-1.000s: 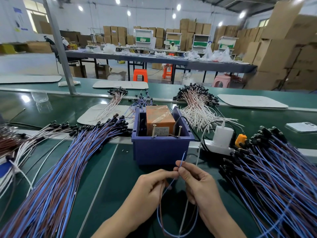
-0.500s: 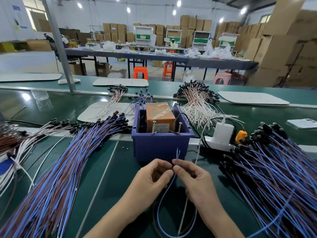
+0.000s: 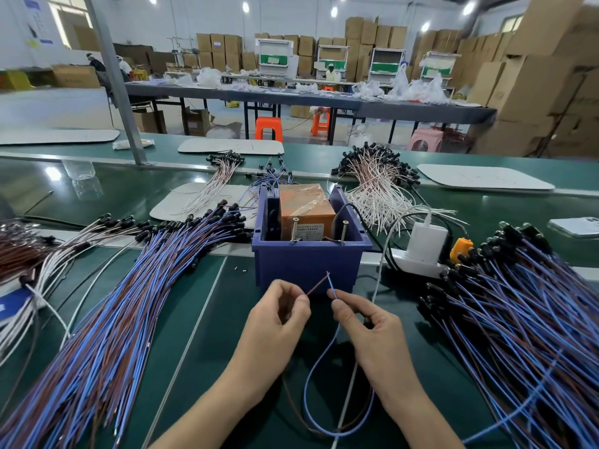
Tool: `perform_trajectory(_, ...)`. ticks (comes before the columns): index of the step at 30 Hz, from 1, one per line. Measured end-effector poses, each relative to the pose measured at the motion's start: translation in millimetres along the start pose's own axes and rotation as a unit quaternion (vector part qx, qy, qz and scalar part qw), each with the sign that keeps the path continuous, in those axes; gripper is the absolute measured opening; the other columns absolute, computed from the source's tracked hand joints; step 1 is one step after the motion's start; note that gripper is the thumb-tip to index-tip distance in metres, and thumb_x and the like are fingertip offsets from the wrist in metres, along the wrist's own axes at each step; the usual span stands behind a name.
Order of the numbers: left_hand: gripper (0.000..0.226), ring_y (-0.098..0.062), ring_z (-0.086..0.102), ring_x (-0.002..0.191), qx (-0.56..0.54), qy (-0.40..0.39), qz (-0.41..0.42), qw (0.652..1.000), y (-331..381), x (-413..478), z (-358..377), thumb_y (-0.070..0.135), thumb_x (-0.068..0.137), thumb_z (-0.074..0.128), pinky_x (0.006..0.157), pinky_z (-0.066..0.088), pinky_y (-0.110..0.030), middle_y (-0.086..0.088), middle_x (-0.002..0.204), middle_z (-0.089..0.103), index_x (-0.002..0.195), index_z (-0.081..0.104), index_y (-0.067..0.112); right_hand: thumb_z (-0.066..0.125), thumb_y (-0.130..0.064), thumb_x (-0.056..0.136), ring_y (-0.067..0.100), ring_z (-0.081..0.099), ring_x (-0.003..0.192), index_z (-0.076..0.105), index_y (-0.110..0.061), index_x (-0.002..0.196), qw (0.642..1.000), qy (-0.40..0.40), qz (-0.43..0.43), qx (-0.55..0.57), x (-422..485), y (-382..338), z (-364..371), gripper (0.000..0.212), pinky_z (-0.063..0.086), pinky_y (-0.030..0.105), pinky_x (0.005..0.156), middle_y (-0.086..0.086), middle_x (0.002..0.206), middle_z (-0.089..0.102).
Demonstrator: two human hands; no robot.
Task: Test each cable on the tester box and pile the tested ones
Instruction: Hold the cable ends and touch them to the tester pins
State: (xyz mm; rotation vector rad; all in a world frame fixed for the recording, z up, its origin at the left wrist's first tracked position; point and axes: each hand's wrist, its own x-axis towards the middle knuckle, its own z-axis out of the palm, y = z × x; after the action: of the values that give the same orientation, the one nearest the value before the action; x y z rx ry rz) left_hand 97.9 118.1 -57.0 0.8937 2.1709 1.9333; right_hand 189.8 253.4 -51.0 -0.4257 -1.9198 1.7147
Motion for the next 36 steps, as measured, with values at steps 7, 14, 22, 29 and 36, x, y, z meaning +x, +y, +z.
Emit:
perform_trajectory(7, 0.014, -0.005, 0.038, 0.056, 0.006, 0.01, 0.031, 0.999, 2.6, -2.4, 1.7, 0.028, 0.097, 0.063, 0.054, 0.037, -0.017, 0.012, 0.061, 0.046, 0.084, 0.056, 0.027, 0.07, -0.038, 0.088, -0.007, 0.065, 0.103, 0.074, -0.053, 0.099, 1.0, -0.001, -0.002, -0.021, -0.2, 2.0, -0.9, 0.018, 0.042, 0.002, 0.084, -0.023, 0.101, 0.075)
perform_trajectory(14, 0.014, -0.004, 0.038, 0.055, 0.016, 0.031, 0.027, 0.999, 1.7, -1.5, 1.5, 0.029, 0.096, 0.062, 0.052, 0.036, -0.018, 0.01, 0.06, 0.048, 0.084, 0.055, 0.029, 0.069, -0.035, 0.091, -0.004, 0.066, 0.097, 0.074, -0.053, 0.098, 0.999, -0.006, -0.011, -0.03, -1.7, 1.9, -0.4, 0.019, 0.042, 0.002, 0.08, -0.021, 0.098, 0.075)
perform_trajectory(22, 0.017, -0.003, 0.04, 0.05, 0.017, 0.078, 0.032, 0.996, 3.3, -1.1, 0.5, 0.026, 0.097, 0.061, 0.051, 0.035, -0.014, 0.013, 0.057, 0.051, 0.083, 0.053, 0.032, 0.069, -0.037, 0.091, -0.001, 0.068, 0.098, 0.075, -0.051, 0.1, 1.0, 0.002, -0.009, -0.028, -1.6, 3.0, 0.1, 0.018, 0.044, 0.005, 0.081, -0.02, 0.099, 0.075)
perform_trajectory(29, 0.014, -0.005, 0.037, 0.048, 0.024, 0.137, 0.068, 0.988, 6.9, -1.9, -1.1, 0.032, 0.097, 0.057, 0.047, 0.034, -0.018, 0.008, 0.055, 0.046, 0.085, 0.051, 0.028, 0.071, -0.038, 0.088, -0.003, 0.068, 0.095, 0.076, -0.048, 0.1, 0.998, 0.048, -0.027, -0.004, -1.4, 1.3, 0.1, 0.017, 0.042, 0.002, 0.078, -0.02, 0.097, 0.076)
perform_trajectory(36, 0.018, -0.005, 0.036, 0.05, 0.012, 0.179, 0.066, 0.982, 5.6, 2.6, -3.4, 0.029, 0.099, 0.058, 0.046, 0.034, -0.02, 0.008, 0.057, 0.047, 0.083, 0.049, 0.032, 0.065, -0.048, 0.09, -0.006, 0.042, 0.052, 0.073, -0.048, 0.109, 0.987, 0.149, -0.061, 0.022, 3.8, 3.1, 2.1, 0.021, 0.034, 0.012, 0.059, -0.017, 0.079, 0.065)
